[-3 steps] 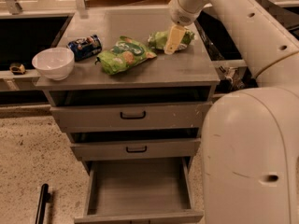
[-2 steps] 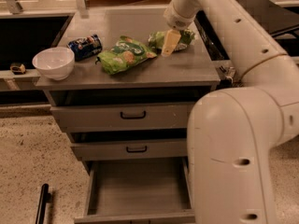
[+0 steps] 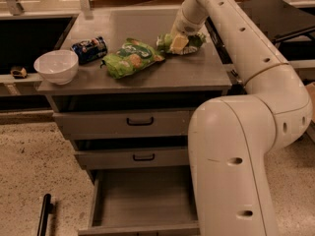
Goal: Place green jalapeno chip bag into bottom drawer
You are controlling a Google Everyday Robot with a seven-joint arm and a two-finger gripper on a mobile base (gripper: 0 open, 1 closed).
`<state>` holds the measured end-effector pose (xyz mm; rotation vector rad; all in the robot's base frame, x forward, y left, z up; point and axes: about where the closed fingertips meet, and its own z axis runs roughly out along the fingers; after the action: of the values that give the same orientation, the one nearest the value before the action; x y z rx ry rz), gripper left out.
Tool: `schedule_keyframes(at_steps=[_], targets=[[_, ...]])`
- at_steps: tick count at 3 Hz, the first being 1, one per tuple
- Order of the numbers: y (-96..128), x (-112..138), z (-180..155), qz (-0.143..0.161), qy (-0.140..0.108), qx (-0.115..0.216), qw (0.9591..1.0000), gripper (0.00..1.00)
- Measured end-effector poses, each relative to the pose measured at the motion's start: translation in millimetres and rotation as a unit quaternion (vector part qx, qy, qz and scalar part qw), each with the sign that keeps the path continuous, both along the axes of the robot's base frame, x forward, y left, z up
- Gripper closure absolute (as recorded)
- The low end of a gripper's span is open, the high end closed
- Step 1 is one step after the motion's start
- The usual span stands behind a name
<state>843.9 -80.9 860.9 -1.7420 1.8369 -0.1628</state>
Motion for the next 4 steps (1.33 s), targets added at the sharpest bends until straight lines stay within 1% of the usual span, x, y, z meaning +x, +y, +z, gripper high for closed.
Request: schedule_keyframes(at_steps=[1,2,3,4], targets=[[-4.6,-10.2,4.3,0.008,-0.007,0.020,0.9997,0.84],[-5.0,-41.6,23.1,0.032,-0.029,0.053,0.9977,1.00],[-8.3,-93.9,64.0,0.044,-0.061,0.090,0.9931,1.00],[-3.7,-113.4,39.0,0.053,-0.036,0.082,0.9946,1.00]])
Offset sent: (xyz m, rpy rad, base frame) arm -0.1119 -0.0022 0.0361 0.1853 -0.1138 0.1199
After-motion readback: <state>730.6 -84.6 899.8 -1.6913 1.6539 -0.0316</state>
